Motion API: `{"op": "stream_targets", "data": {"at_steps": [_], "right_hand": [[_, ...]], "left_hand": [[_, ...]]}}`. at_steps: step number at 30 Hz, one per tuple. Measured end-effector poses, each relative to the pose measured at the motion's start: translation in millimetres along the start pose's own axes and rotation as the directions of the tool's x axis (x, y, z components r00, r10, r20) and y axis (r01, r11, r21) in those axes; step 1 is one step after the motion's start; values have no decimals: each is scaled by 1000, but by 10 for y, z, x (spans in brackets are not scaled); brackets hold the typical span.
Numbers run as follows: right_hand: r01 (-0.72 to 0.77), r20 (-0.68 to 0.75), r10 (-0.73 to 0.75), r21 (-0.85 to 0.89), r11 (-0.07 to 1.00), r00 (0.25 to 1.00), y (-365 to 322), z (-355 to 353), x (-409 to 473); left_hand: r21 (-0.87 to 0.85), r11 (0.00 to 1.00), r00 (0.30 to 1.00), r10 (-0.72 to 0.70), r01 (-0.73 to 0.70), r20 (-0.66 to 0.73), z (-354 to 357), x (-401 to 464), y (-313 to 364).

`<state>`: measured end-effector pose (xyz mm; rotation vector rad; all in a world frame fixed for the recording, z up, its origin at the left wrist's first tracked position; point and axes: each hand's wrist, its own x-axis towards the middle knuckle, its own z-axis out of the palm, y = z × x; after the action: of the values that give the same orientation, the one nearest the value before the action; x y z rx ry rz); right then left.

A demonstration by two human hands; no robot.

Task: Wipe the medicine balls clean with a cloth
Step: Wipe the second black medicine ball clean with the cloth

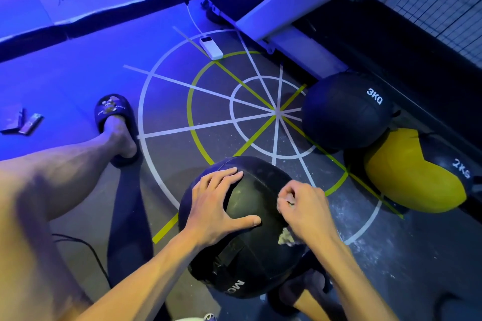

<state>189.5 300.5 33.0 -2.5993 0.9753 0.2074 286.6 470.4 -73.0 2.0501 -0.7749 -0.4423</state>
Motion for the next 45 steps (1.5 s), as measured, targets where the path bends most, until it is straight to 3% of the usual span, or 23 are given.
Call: {"op": "stream_targets", "data": {"at_steps": [3,10,18,20,24,27,31,34,36,37,39,41,43,45], "right_hand": [[-32,58,35,-52,998,998,139,-71,-103],[45,-66,-46,-13,999,997,-135,46,154],[-96,69,95,11,995,993,525,-63,-199],[-123,-20,129,180,976,991,551,-136,-181],[36,-305,127,478,878,944,405,-176,-176],[41,-195,99,609,792,976,323,97,-298],[84,-171,3,499,863,985,280,432,-528],[427,-226,-366,375,823,903,278,566,-544],[529,-205,-488,352,772,849,309,551,-345],[470,-212,-420,391,791,883,330,478,-188],[210,-201,-127,475,855,971,393,304,142],[77,-224,38,481,873,974,425,207,323],[138,-234,-38,427,894,971,283,282,310],[366,-215,-308,332,869,927,79,493,73]], "left_hand": [[1,1000,1000,12,-12,-3,28,15,18],[17,1000,1000,23,-23,0,29,15,25],[5,1000,1000,19,-19,-19,26,16,45],[17,999,1000,28,-28,-11,28,11,65],[-51,997,999,54,-54,3,-19,-4,55],[-117,993,999,22,-27,-43,-40,-36,-9],[-106,993,998,-47,42,-45,-25,-123,-116],[-98,995,999,-22,19,-26,1,-183,-138],[-86,996,1000,-1,-1,-20,15,-202,-128],[-78,997,1000,9,-10,-14,23,-203,-118],[-67,997,1000,23,-23,-4,39,-209,-90],[-69,997,1000,31,-30,4,55,-194,-63],[-78,997,1000,25,-24,11,70,-168,-58],[-85,996,999,32,-32,-1,80,-155,-86]]}}
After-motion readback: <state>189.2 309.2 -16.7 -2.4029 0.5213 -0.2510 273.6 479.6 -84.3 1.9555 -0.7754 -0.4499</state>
